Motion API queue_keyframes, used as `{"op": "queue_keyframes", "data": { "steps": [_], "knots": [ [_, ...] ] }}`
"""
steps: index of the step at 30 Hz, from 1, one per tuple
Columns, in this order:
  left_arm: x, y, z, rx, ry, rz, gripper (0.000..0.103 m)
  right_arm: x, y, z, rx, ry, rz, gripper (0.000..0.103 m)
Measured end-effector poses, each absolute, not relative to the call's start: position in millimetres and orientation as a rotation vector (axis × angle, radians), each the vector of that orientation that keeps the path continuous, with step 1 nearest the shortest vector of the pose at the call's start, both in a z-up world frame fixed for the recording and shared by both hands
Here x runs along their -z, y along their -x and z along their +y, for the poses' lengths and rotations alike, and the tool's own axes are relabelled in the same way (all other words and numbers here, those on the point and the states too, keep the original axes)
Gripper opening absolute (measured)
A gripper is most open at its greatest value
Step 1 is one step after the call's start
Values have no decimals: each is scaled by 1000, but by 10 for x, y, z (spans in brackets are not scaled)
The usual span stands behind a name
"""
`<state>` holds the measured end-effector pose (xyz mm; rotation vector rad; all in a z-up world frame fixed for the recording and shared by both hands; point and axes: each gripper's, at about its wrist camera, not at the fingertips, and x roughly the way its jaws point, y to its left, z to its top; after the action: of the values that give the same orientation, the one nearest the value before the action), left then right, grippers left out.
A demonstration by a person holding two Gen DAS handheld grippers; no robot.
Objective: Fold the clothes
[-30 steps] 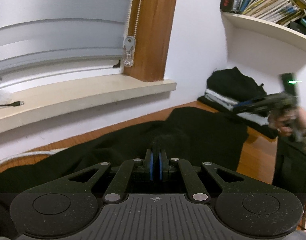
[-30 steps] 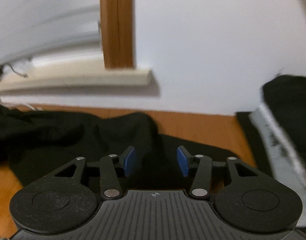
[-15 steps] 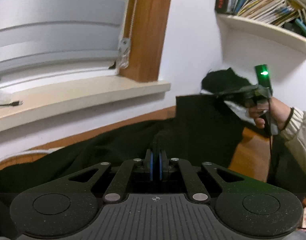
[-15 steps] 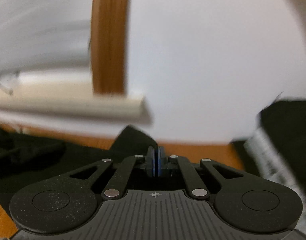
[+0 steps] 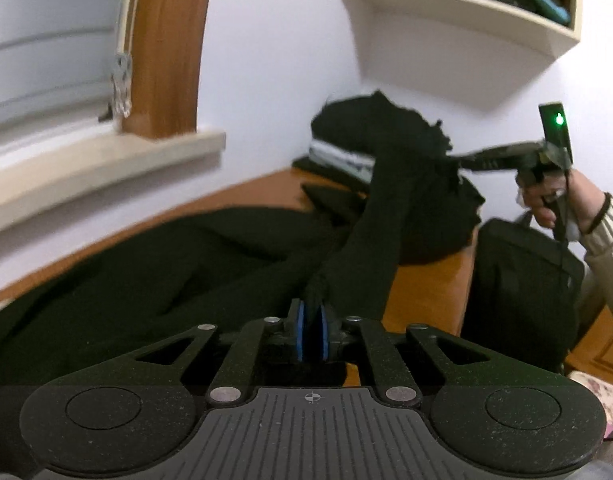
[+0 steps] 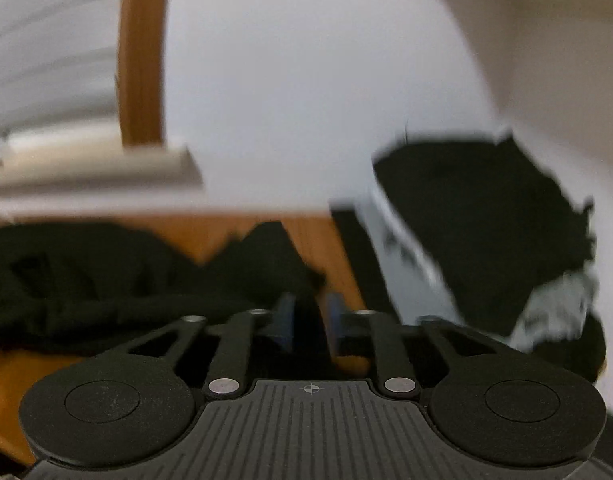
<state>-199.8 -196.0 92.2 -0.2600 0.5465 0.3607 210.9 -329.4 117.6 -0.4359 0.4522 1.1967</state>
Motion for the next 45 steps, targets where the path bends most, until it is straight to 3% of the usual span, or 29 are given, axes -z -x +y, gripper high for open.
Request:
{"op": "queue_keyframes", "data": {
  "steps": [4,5,7,12,22,23,25,26,36,38,40,42,45],
  "knots": [
    [-969,2110,-1882,-389,281,531,11,-1211,-2144,-3246,-1188,362,443,35],
    [-995,2153,-1866,-403,282,525,19,-1249,-2139,-3214,-1189,338,433,38],
    [-1023,2231,-1782,-435,282,517,26,-1322,-2120,-3130,-1201,304,416,44],
    [-968,2364,-1495,-522,299,529,26,-1289,-1939,-2598,-1277,343,443,46],
    [-804,2579,-1082,-628,324,544,26,-618,-1581,-1426,-1225,633,654,54],
    [-795,2605,-1051,-632,328,540,26,-627,-1586,-1403,-1220,644,645,50],
    [-779,2656,-989,-641,336,534,26,-643,-1598,-1356,-1210,667,626,17],
    [-783,2685,-962,-645,341,528,26,-661,-1606,-1335,-1204,674,614,7],
    [-893,2958,-623,-732,372,472,26,-2094,-2067,-1331,-1068,294,186,6],
    [-924,3051,-574,-763,383,461,26,-2171,-2163,-1211,-1029,265,168,9],
    [-956,3147,-542,-791,396,447,26,-2040,-2254,-1031,-1004,316,274,17],
    [-991,3271,-533,-816,401,435,26,-1778,-2279,-966,-1017,356,369,42],
    [-1051,3464,-518,-859,408,428,26,-1333,-2158,-1006,-1093,406,432,46]
  ]
}}
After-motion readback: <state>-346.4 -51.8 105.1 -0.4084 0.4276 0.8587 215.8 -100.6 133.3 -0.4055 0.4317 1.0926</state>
